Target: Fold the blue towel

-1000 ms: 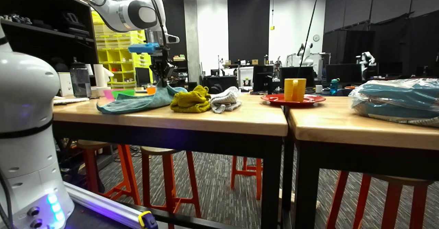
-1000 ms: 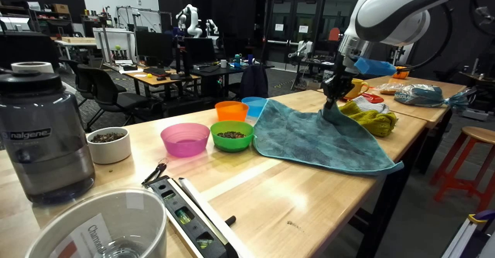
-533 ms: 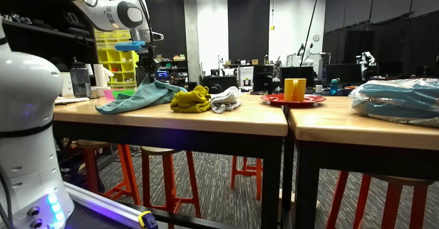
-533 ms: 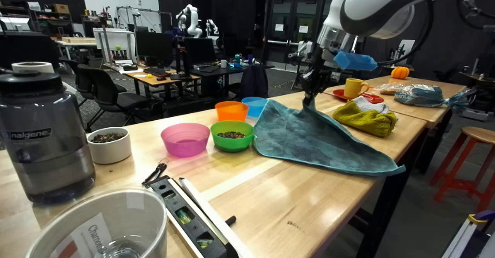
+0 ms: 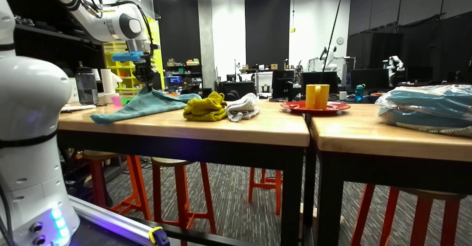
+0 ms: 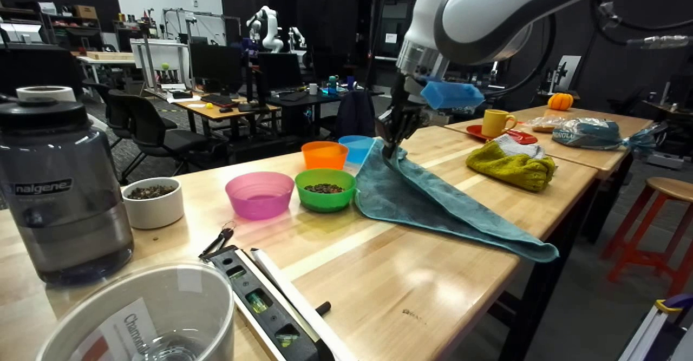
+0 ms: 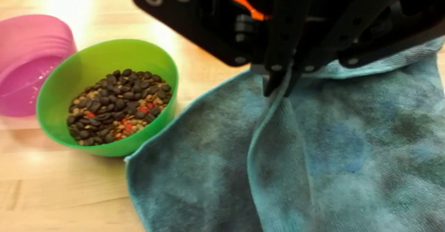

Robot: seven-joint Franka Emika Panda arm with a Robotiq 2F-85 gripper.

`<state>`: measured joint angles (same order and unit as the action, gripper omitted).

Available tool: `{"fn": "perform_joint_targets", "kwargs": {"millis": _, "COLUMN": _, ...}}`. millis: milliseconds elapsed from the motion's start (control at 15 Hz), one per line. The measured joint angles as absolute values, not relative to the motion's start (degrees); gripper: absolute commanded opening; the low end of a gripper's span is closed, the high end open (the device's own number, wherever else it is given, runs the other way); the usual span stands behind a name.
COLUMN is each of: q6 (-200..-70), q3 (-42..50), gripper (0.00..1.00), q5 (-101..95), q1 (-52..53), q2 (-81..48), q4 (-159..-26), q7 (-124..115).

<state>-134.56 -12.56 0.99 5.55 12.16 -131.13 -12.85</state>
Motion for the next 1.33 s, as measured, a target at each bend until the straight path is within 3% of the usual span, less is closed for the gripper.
{"fn": "perform_joint_targets", "kwargs": {"millis": 600, "q6": -134.82, "q3": -15.84, "gripper": 0.01, "q5": -1.33, "q1": 10.84, "q2": 3.8, "q4": -125.89, "q7": -17.27}}
{"fn": "perform_joint_targets", "kwargs": {"millis": 667, "q6": -134.71, "q3": -15.87, "gripper": 0.28, "q5": -1.33, "q1": 11.28, "q2": 3.45, "q4": -125.67, "q7": -17.5}}
{"fn": "perform_joint_targets", "kwargs": {"millis": 733, "q6": -134.49, "q3": -15.89, "gripper": 0.29, "q5": -1.33, "q1": 11.6, "q2": 3.28, "q4": -125.42, "q7": -17.65}}
{"fn": "perform_joint_targets", "kwargs": {"millis": 933, "q6": -133.5, "q3": -15.89, "gripper": 0.44, "q5": -1.42, "q1": 11.9, "q2": 3.34, "q4": -125.19, "q7": -18.58}}
{"fn": "perform_joint_targets", "kwargs": {"millis": 1333, "q6": -130.96, "q3": -14.97, "gripper": 0.86, "q5": -1.42, "q1": 11.81, "q2": 5.14, "q4": -125.34, "q7": -18.85}}
